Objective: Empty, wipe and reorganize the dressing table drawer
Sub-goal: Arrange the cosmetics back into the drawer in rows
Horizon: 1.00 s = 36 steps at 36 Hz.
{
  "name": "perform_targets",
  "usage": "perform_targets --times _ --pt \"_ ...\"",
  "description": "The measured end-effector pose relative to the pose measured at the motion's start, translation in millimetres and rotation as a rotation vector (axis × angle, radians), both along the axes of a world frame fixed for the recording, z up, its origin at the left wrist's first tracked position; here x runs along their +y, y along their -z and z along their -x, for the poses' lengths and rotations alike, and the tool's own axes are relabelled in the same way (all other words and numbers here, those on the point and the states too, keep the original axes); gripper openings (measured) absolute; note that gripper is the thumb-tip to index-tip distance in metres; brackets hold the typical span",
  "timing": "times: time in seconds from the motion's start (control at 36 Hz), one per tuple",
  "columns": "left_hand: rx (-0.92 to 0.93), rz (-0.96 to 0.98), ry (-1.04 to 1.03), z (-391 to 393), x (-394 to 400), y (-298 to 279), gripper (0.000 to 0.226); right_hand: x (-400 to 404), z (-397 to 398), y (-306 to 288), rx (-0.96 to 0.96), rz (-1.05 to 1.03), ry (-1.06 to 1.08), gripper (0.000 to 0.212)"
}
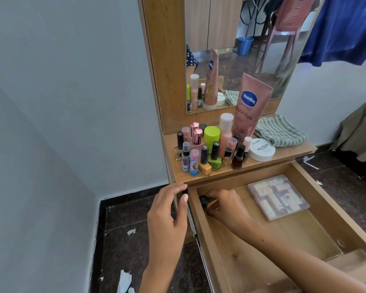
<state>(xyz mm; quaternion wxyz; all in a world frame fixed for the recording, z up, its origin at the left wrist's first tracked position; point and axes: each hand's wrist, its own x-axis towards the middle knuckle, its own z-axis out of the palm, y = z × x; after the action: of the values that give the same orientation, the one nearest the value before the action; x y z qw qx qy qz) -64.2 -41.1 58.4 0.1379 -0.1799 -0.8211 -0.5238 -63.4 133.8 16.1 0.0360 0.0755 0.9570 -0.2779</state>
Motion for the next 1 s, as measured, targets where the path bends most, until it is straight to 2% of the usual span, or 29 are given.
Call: perform_targets --times 0.17,0.31,0.42,0.56,0.75,0.83,1.0 --pt "0.029 0.007 -0.014 0 2 -3 0.021 4 0 -10 -0.058 -0.083 -0.038 0.036" --pt "0.098 0.022 -0.061 6 0 -7 0.018 16 -8 -33 -0.064 -0.158 -0.043 0.030" --pt "0.227 0.129 -0.109 12 6 -20 0.032 17 -21 -55 0.060 -0.113 0.006 0.020" --pt "0.474 0.378 -0.136 20 30 -42 0.040 12 -31 -74 0.240 -0.040 0.057 0.012" --pt "0.454 0.544 -0.161 33 53 -37 0.044 12 -36 -77 0.390 0.005 0.126 0.011" --pt "0.439 0.494 -0.173 35 56 -33 0.042 12 -38 -79 0.455 0.066 0.155 0.014" --pt "0.479 0.348 -0.166 30 59 -33 0.021 5 -33 -86 0.604 0.266 0.183 0.031"
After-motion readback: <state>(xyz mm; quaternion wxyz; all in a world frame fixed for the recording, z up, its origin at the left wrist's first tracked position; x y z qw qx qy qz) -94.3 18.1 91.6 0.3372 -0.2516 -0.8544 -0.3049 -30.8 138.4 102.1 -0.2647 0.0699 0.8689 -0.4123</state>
